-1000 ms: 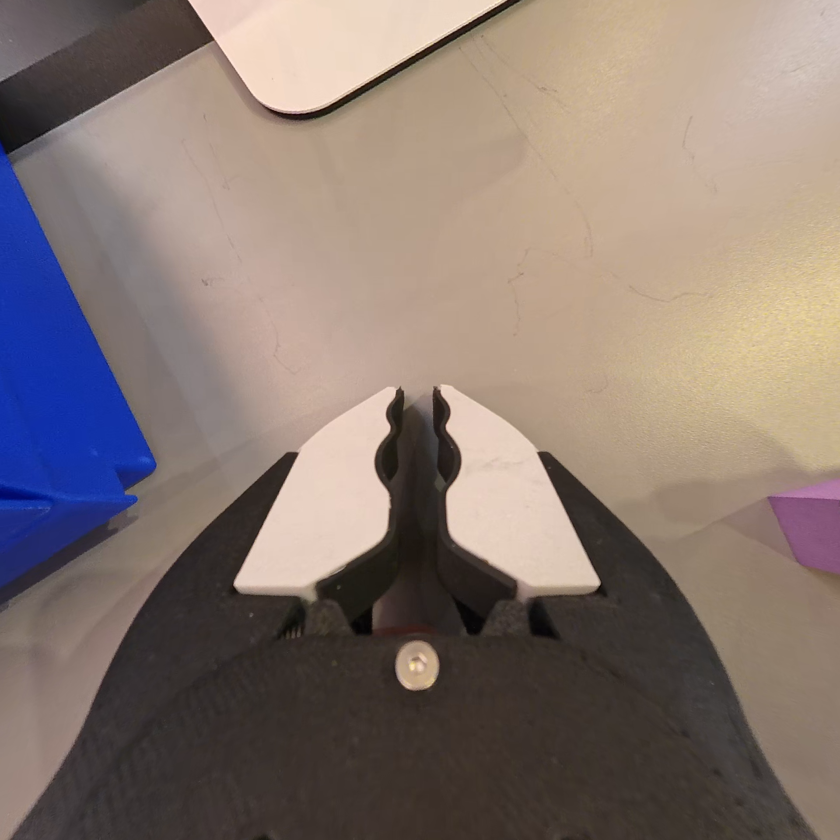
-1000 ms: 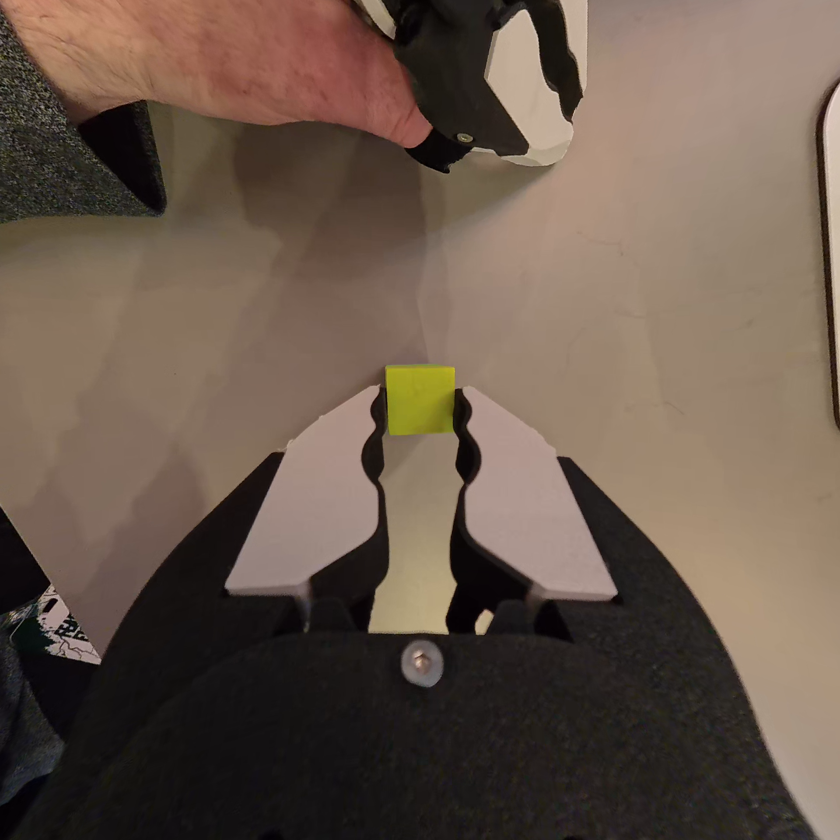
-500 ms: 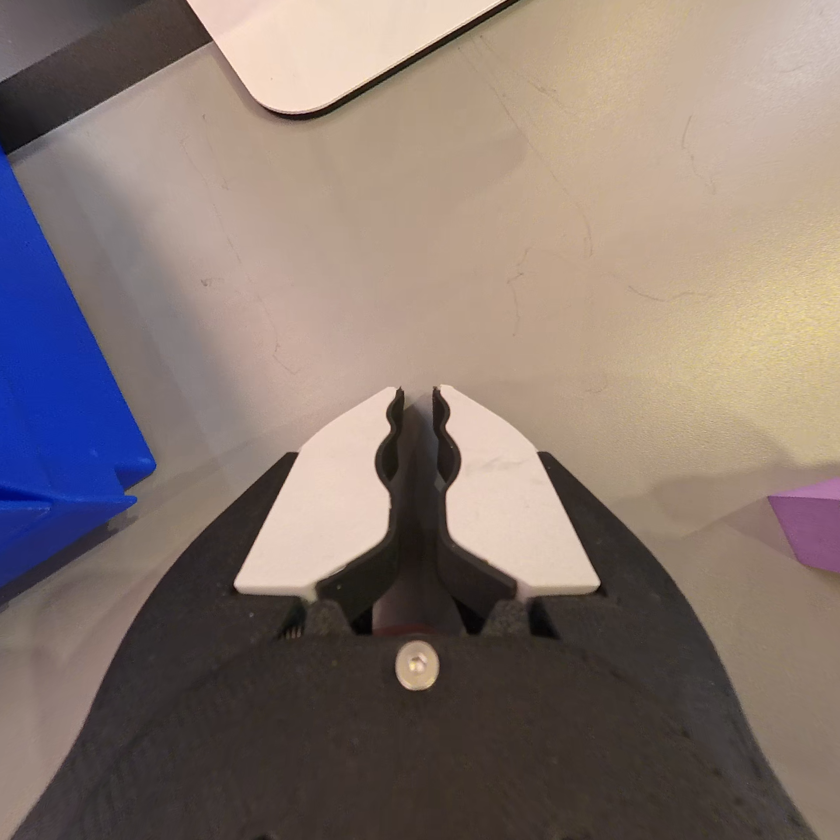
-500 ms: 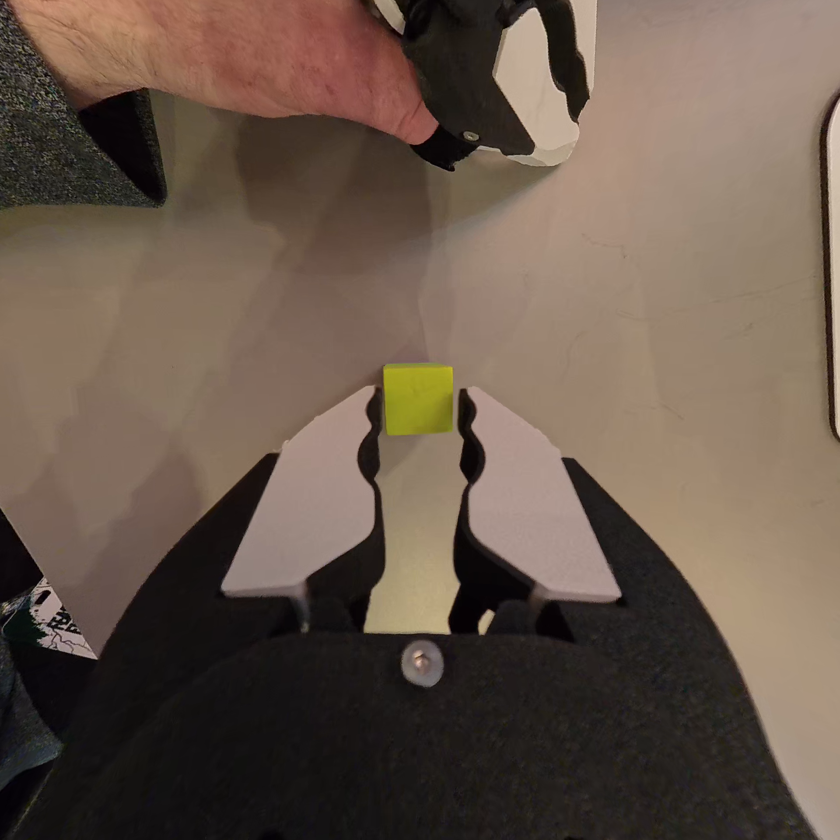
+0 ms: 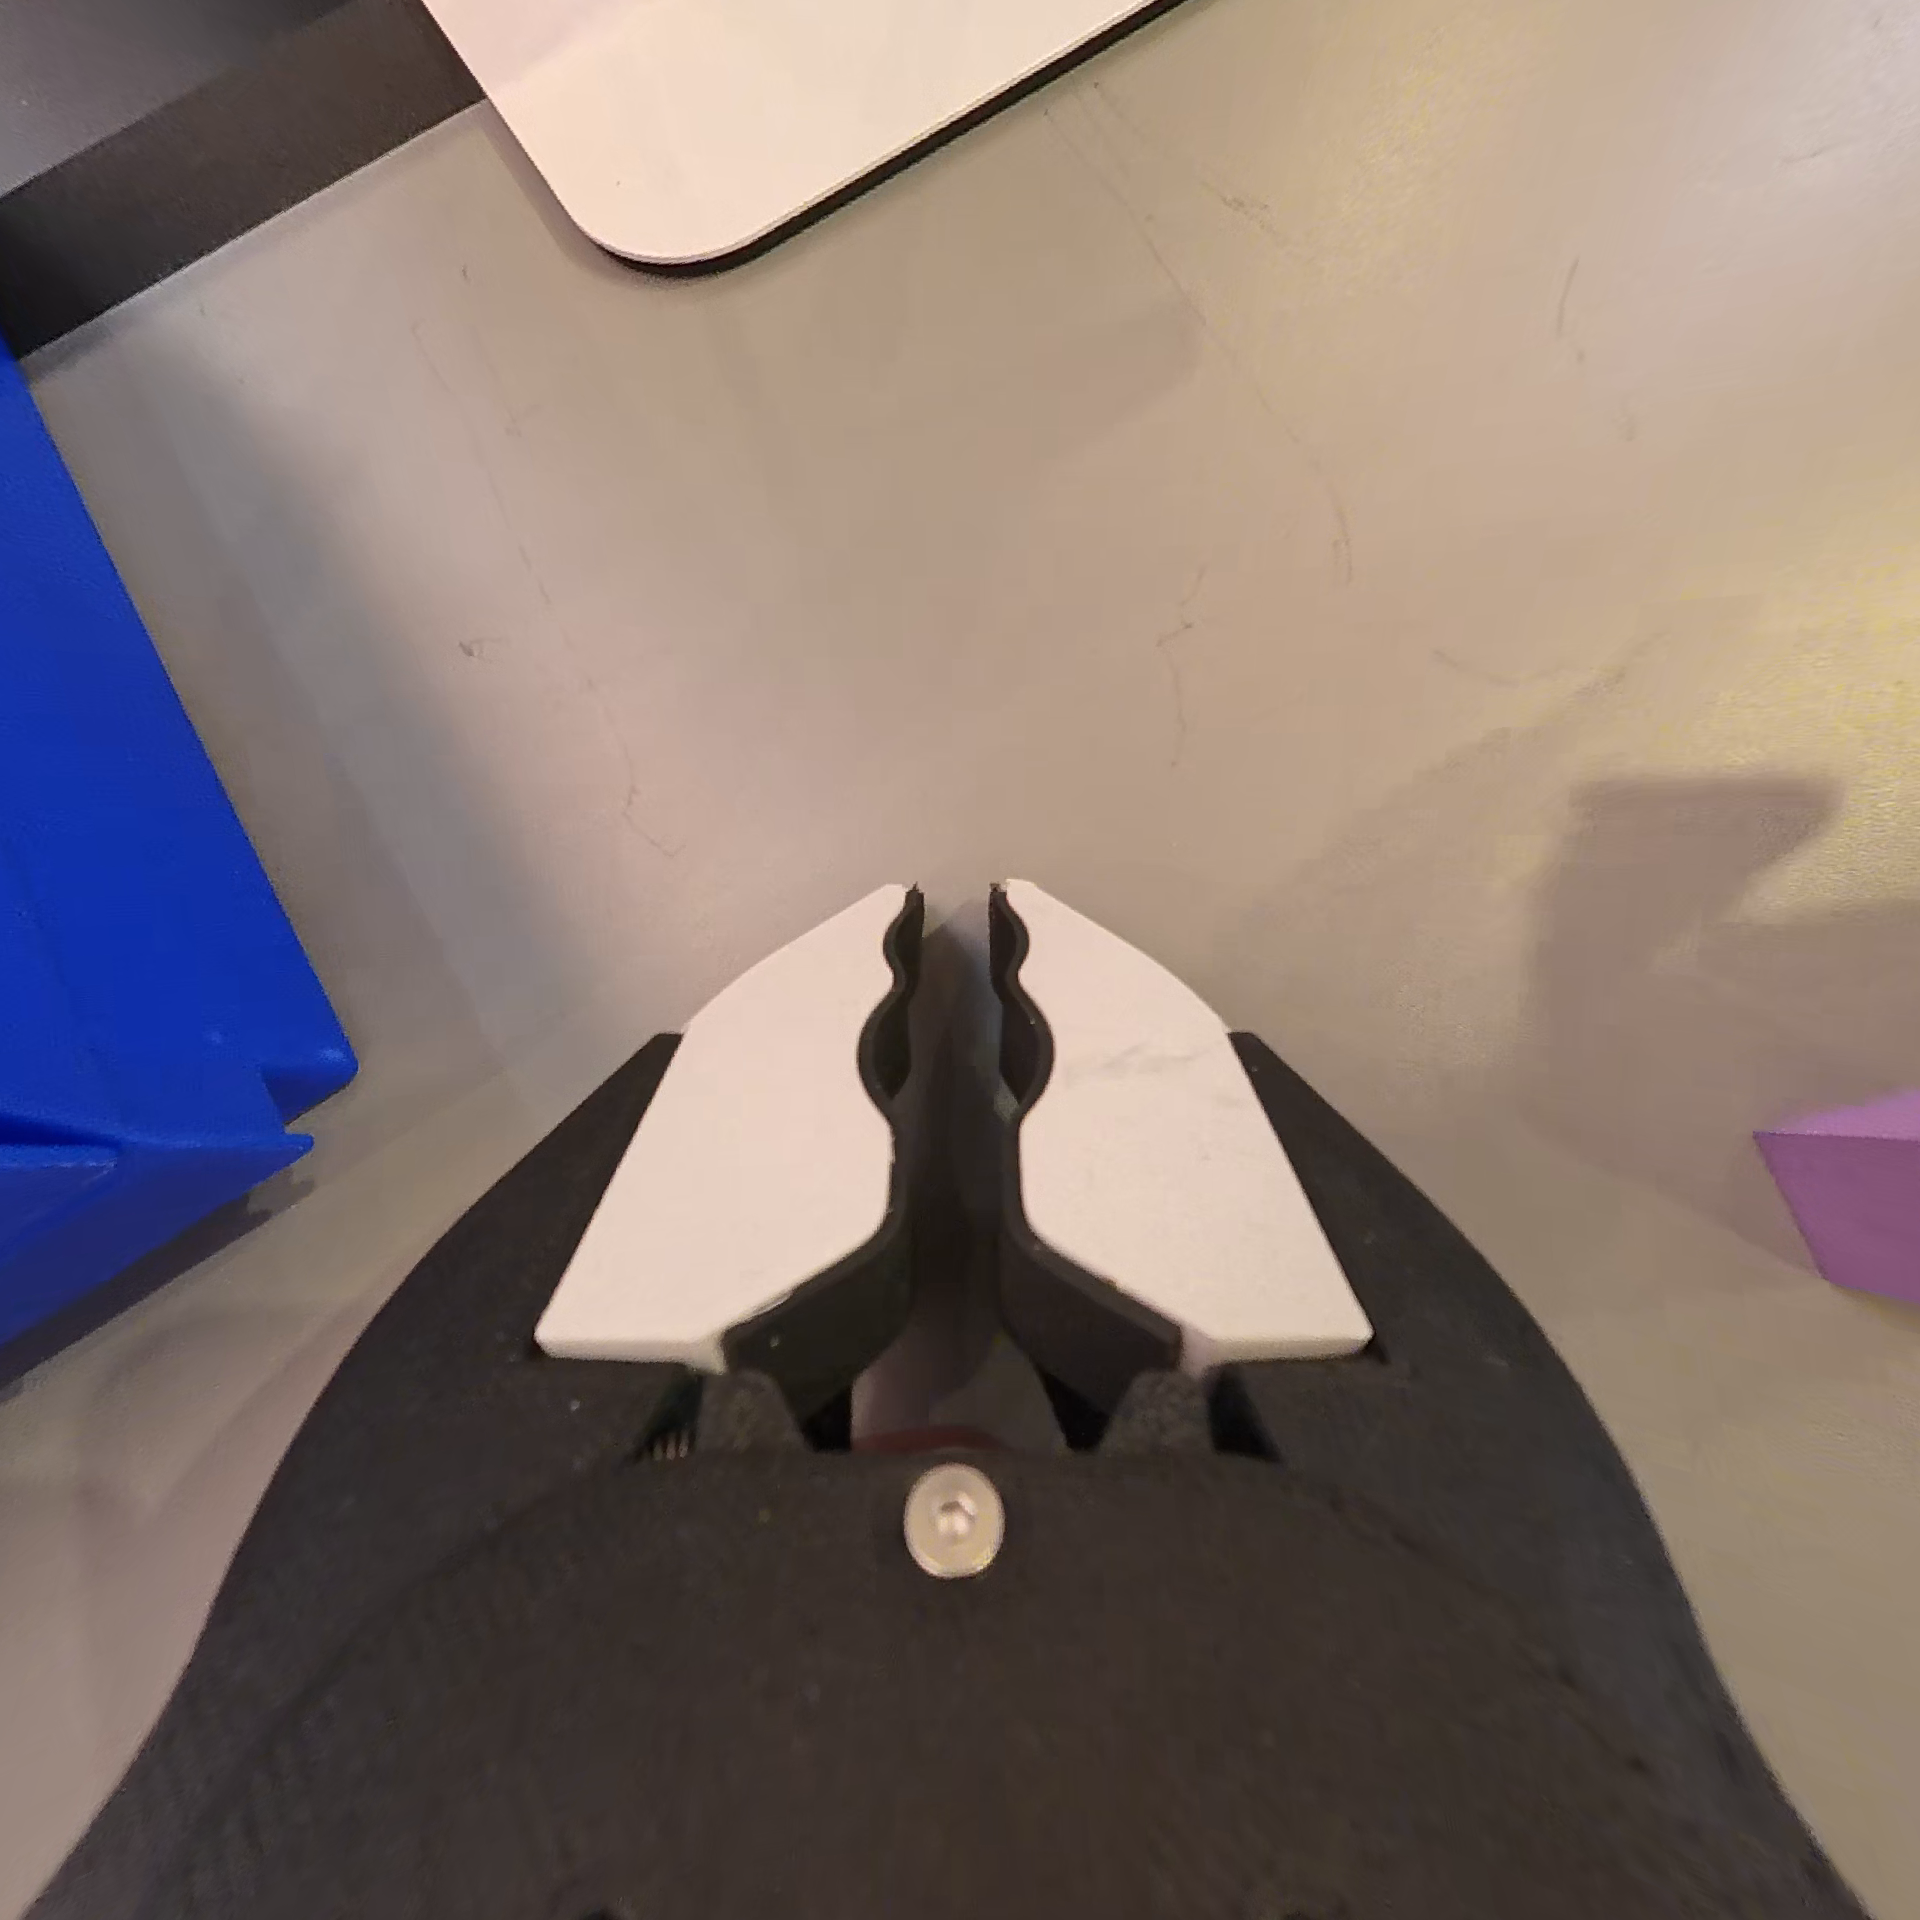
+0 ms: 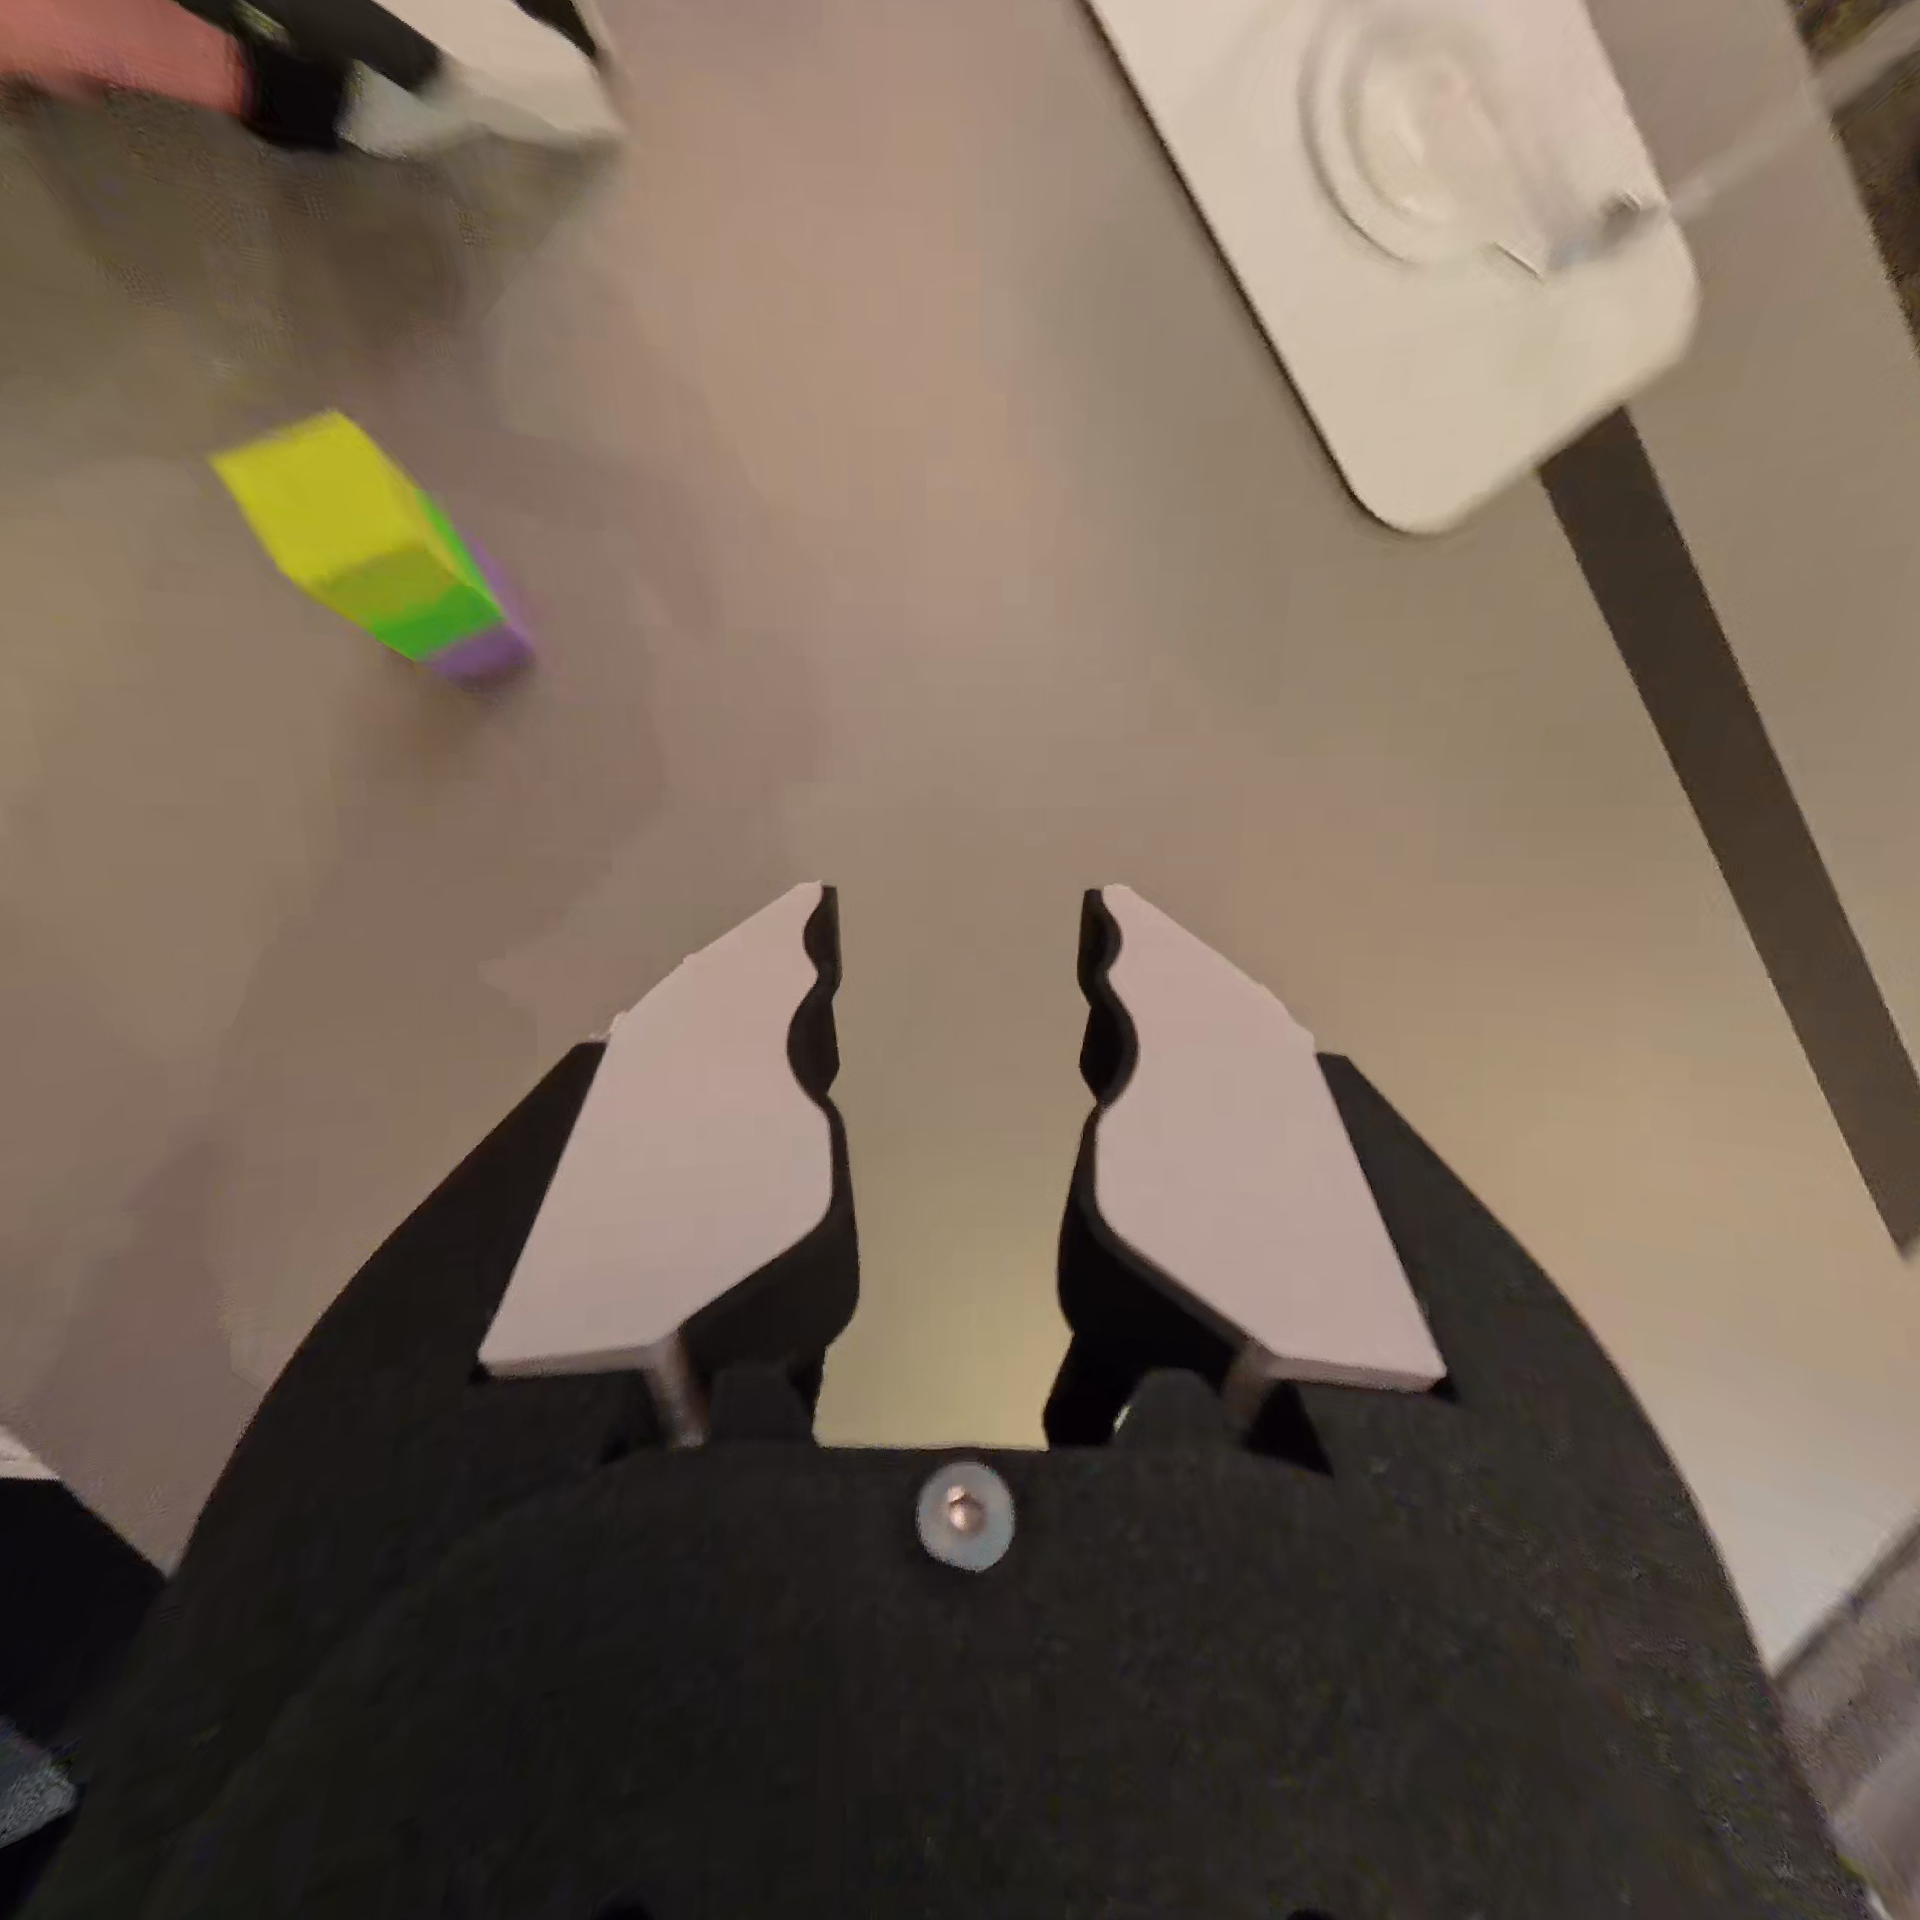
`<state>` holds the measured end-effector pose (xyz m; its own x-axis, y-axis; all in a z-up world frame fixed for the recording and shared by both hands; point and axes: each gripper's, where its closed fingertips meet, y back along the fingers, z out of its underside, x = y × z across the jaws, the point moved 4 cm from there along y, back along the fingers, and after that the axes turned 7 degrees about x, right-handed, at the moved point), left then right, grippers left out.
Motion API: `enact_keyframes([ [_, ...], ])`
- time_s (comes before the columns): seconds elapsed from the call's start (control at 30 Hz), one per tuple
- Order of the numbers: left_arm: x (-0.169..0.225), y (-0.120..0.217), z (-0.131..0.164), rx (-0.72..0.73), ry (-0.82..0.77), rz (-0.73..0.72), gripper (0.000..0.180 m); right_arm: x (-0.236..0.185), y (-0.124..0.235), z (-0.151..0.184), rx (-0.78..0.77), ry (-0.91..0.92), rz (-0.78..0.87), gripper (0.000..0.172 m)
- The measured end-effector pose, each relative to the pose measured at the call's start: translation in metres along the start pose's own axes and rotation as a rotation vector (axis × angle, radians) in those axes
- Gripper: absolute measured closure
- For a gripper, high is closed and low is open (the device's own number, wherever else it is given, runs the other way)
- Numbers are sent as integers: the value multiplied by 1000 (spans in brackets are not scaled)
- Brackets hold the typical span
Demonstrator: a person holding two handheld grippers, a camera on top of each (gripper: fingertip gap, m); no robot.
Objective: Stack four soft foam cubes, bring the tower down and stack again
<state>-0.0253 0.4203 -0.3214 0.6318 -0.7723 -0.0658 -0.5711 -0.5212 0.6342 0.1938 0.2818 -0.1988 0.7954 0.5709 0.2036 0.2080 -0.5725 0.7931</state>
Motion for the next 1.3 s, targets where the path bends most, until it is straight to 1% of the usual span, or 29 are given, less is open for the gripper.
enact_keyframes([
  [0.17, 0, 0, 0, 1, -3, -1, 169, 60, 21, 68, -39, -115, 108, 127],
  [0.2, 0, 0, 0, 1, -2, -1, 169, 66, 23, 81, -54, -153, 108, 127],
  [0.23, 0, 0, 0, 1, -1, 0, 169, 66, 24, 87, -45, -179, 84, 127],
  [0.3, 0, 0, 0, 1, 1, 0, 169, 46, 22, 77, 47, -161, 10, 126],
  [0.37, 0, 0, 0, 1, 0, 2, 169, 16, 9, 61, 98, -87, -54, 119],
  [0.47, 1, 0, 0, 3, -5, 1, 169, -42, -25, 30, 175, 31, -185, 112],
  [0.53, 1, 0, 0, 4, -11, 0, 169, -77, -50, 14, 182, 113, -251, 107],
  [0.63, 2, 0, 0, 5, -16, 2, 169, -107, -74, -7, 219, 192, -275, 110],
  [0.8, 2, 0, 0, 3, -15, 9, 169, -113, -90, -21, 240, 183, -293, 125],
  [1.07, 2, 0, 0, 2, -10, 12, 169, -117, -95, -22, 217, 171, -330, 142],
  [1.3, 2, 0, 0, 2, -10, 11, 169, -119, -94, -23, 226, 165, -320, 143],
])
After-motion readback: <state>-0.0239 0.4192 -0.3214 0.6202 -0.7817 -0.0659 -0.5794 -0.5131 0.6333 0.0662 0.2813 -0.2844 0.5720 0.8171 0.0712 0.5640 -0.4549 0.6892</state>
